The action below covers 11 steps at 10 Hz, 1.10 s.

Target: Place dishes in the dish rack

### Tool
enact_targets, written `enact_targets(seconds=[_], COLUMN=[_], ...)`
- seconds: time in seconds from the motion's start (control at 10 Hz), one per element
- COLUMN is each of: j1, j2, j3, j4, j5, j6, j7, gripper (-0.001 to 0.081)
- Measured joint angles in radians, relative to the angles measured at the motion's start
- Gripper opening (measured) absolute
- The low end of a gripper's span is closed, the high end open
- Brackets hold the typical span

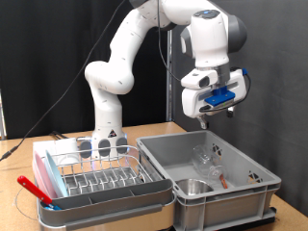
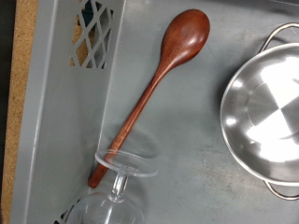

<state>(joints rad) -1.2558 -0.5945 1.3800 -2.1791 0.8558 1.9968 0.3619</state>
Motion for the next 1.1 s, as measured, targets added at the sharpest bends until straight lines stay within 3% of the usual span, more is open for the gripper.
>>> enact_targets(seconds=[0.2, 0.8, 1.1], j1=[-0.016, -0.199, -0.257], j2=[0.01, 0.003, -0.004], j3=[0.031, 0.273, 0.36], j4=[-0.012, -0.052, -0.072], j5=[0.007, 0.019, 0.019], j6=[0.0, 0.115, 0.175], j7=[-0.001, -0.055, -0.086], gripper=[0.0809, 0.0809, 0.0809])
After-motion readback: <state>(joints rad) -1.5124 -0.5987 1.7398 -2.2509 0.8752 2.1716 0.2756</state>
